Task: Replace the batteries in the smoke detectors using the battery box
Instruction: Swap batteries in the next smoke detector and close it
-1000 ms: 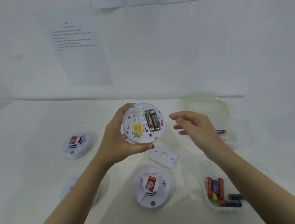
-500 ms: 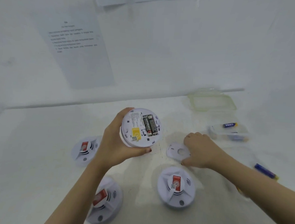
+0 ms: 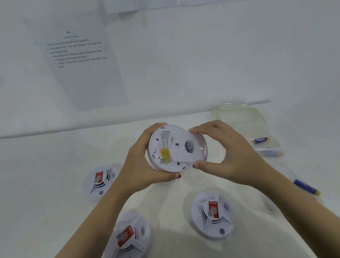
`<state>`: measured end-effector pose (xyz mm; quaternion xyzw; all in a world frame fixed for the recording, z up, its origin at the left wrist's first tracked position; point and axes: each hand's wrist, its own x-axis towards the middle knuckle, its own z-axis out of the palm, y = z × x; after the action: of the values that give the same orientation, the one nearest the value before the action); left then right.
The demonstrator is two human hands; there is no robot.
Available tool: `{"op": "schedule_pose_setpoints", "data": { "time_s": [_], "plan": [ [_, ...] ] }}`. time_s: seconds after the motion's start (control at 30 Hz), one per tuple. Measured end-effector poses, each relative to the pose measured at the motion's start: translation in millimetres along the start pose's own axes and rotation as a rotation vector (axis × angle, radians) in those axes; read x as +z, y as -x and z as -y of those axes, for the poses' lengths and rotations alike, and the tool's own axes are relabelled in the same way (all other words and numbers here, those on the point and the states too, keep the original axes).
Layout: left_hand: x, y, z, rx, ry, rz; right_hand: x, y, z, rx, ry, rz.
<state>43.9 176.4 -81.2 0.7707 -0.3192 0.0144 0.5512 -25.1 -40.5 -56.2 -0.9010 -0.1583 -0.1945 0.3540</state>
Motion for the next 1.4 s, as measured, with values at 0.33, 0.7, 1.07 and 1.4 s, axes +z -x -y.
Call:
{"op": "schedule_pose_setpoints", "data": {
  "time_s": [0.33,0.7,1.07,1.4],
  "plan": [
    [-2,-1,-5,0.023,0.024,0.09,-2,-15,14,-0.028,0.145,0.146],
    [-1,0,-13,0.046,0.025,0.111,-5,-12,26,0.046,0.268,0.145],
    [0,1,-22,0.076,0.04,0.119,-2,-4,33,-0.102,0.265,0.031],
    [2,9,-29,0.125,0.012,0.046,8,4,39,-0.041,0.177,-0.104]
  ]
}}
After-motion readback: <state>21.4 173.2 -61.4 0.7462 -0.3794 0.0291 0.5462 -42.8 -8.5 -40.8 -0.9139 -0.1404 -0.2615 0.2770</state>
